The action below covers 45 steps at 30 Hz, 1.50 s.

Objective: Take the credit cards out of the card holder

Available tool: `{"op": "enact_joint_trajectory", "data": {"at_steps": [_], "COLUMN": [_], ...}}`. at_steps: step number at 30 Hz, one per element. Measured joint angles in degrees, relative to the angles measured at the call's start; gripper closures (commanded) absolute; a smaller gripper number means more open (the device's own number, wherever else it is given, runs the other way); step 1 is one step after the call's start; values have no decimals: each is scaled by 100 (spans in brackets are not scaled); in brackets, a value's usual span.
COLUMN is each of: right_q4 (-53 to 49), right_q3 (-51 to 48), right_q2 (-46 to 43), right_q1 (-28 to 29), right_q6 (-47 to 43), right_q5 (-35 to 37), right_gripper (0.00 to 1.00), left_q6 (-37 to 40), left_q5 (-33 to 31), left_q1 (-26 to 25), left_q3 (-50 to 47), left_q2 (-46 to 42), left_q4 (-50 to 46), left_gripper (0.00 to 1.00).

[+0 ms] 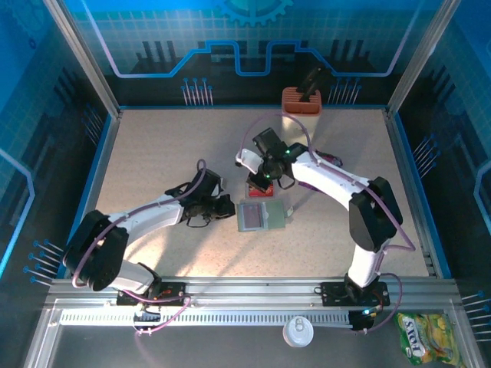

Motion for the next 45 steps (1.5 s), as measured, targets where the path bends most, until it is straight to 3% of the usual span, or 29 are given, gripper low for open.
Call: {"op": "enact_joint_trajectory", "data": {"at_steps": [8, 14, 21, 26, 38, 45], "right_q4": [568, 682, 551, 505, 518, 557], "right_q3": [-1421, -1434, -973, -605, -101, 0], "right_q2": [-212, -85, 389, 610, 1049, 1165], "right_q1": [413, 549, 590, 570, 476, 468], "right_q6": [3143, 4291, 4527, 4568, 4684, 4725], "right_q5": [369, 977, 2000, 2315, 2444, 2262], "right_gripper": [66, 43, 41, 42, 48, 57], "left_q6": [-162, -280, -310, -431, -575, -588], "left_q5": [0, -13, -72, -90, -85, -83], "left_q1": [-101, -103, -122, -153, -393, -413], "left_q3": [-35, -133, -170, -181, -181, -181], "left_q2": [116, 116, 116, 116, 422, 546], "left_q4": [190, 271, 304, 382, 557, 675], "left_gripper": [94, 94, 94, 94, 94, 95]}}
